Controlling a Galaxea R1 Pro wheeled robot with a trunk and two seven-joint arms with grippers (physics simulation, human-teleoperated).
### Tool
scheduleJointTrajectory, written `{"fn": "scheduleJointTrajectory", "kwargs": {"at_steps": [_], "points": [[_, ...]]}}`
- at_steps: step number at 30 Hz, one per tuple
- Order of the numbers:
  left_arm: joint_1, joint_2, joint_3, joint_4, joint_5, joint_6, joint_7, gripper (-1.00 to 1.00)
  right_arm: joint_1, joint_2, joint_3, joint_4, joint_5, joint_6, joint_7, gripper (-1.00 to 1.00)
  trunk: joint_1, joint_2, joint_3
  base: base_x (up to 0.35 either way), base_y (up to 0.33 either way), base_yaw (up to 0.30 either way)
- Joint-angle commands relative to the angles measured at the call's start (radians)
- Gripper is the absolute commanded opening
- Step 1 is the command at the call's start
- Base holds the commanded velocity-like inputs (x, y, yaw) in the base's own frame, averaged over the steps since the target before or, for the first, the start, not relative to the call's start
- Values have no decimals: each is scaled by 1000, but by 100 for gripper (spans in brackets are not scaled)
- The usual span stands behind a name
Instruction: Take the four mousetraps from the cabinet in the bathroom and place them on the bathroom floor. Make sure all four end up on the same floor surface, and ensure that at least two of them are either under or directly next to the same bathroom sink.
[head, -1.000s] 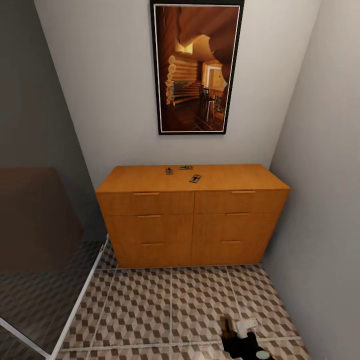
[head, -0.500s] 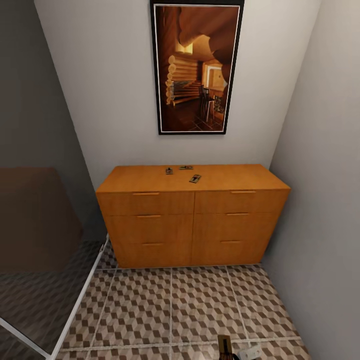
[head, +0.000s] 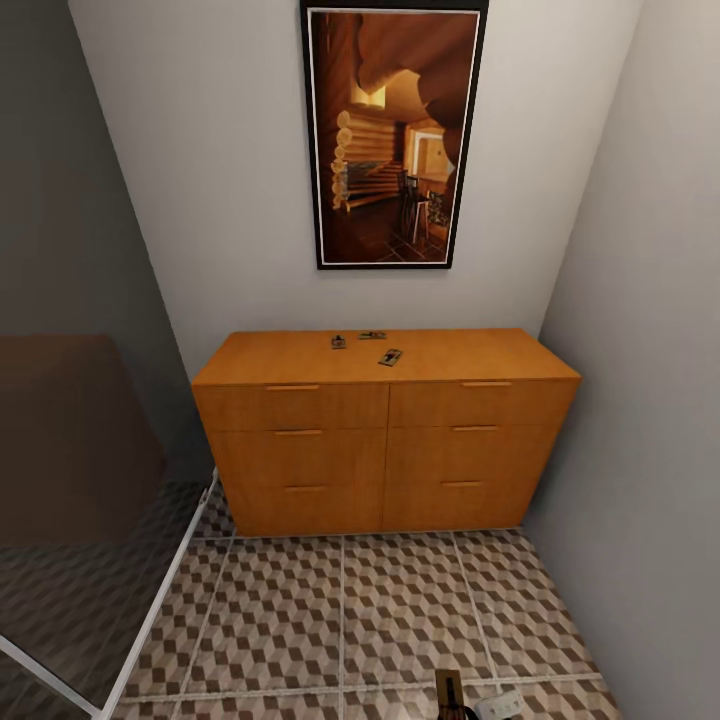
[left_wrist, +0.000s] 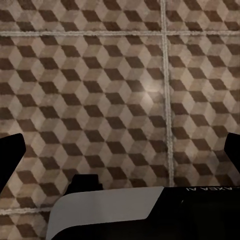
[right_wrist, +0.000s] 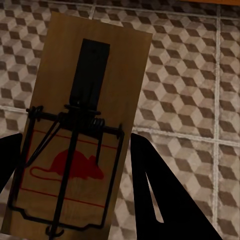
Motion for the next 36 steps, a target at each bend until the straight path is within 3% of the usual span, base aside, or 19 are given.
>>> {"fn": "scheduleJointTrajectory", "kwargs": {"at_steps": [1, 4, 7, 8, 13, 17, 19, 21, 26, 32, 36], "points": [[0, -2, 0, -4, -1, 5, 0, 100, 0, 0, -7, 1, 0, -2, 6, -100, 0, 0, -1, 0, 0, 0], [0, -11, 0, -36, -3, 93, 3, 100, 0, -1, -7, 1, 0, -2, 6, -100, 0, 0, -1, 0, 0, 0], [-1, -10, 0, -169, -4, 313, 6, 100, 0, -1, -7, 1, 0, -2, 6, -100, 0, 0, -1, 0, 0, 0], [-1, -10, 1, -201, -4, 352, 6, 100, 0, -1, -7, 1, 0, -2, 6, -100, 0, 0, -1, 0, 0, 0], [-5, -9, 0, -516, -5, 660, 5, 100, 0, -2, -7, 1, 0, -2, 6, -100, 0, 0, -1, 0, 0, 0], [-12, -9, 0, -748, -5, 869, 4, 100, 0, -1, -7, 1, 0, -2, 5, -100, 0, 0, -1, 0, 0, 0], [-30, -10, 0, -885, -6, 1010, 3, 100, 0, -1, -7, 1, 0, -2, 4, -100, 0, 0, -1, 0, 0, 0], [-57, -12, 0, -963, -6, 1100, 3, 100, 0, -2, -7, 1, 0, -2, 3, -100, 0, 0, -1, 0, 0, 0], [-200, -17, -1, -1051, -6, 1223, 3, 100, 0, -3, -7, 1, 0, -2, 2, -100, 0, 0, -1, 0, 0, 0], [-341, -38, -4, -1057, -3, 1248, 2, 100, 0, -2, -7, 1, 1, -2, 2, -100, 0, 0, -1, 0, 0, 0], [-499, -49, -4, -1004, 0, 1258, 1, 100, 0, -4, -7, 1, 1, -2, 2, -100, 0, 0, -1, 0, 0, 0]]}}
